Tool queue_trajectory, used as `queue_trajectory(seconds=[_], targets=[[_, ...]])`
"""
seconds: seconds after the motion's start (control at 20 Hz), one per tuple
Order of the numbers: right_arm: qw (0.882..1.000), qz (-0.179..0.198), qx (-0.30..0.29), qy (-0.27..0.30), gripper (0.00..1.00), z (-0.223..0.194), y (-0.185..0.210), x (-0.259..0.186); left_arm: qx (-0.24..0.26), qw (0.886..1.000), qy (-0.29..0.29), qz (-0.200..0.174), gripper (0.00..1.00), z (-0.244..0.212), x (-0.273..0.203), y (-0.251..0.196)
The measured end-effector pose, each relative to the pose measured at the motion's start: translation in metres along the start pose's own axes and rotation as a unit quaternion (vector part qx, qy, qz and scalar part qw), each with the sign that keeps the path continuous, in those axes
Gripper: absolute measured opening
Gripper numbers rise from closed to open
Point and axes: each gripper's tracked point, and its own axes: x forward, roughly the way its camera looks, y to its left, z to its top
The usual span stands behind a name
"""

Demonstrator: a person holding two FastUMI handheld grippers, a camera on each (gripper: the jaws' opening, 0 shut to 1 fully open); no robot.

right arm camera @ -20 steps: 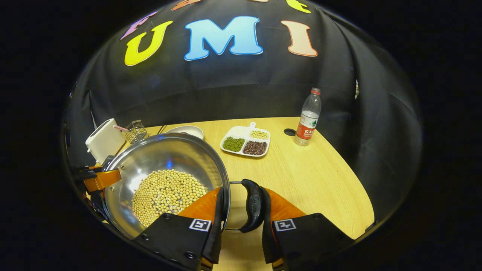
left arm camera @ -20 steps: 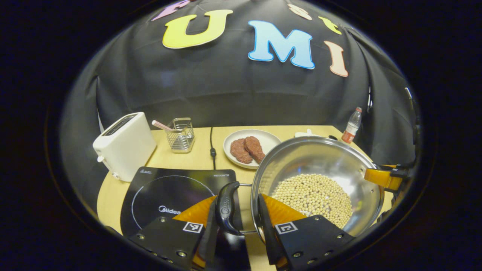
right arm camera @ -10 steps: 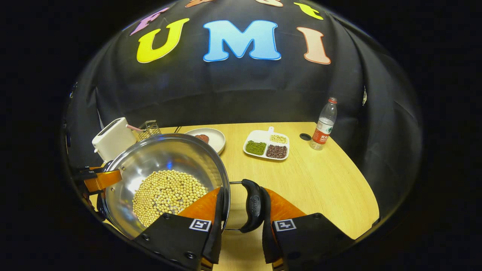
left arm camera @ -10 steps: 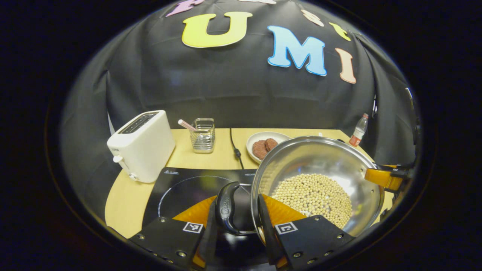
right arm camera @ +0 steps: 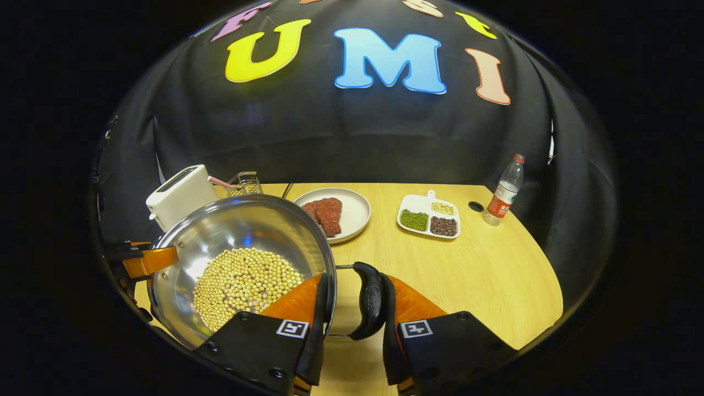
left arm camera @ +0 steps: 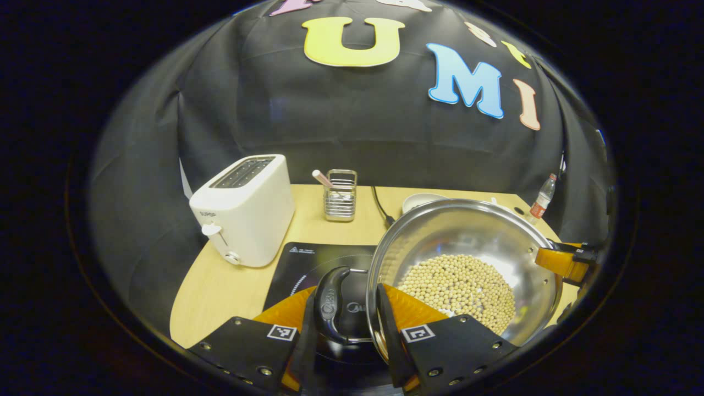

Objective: First push the handle of the pot to place it horizontally, then grasp the pot with both hands and set it on the induction cooktop.

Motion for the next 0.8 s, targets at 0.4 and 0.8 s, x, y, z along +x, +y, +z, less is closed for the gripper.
queue_trajectory(seconds=[0.4, 0.8], targets=[[1.0, 0.006, -0.001, -0.002, 0.43, 0.005, 0.048, 0.01, -0.002, 1.0, 0.003, 0.003, 0.54, 0.001, 0.006, 0.053], [1.0, 0.018, -0.002, 0.006, 0.43, 0.0, 0.073, 0.02, -0.008, 1.0, 0.011, 0.006, 0.54, -0.009, 0.016, 0.083]])
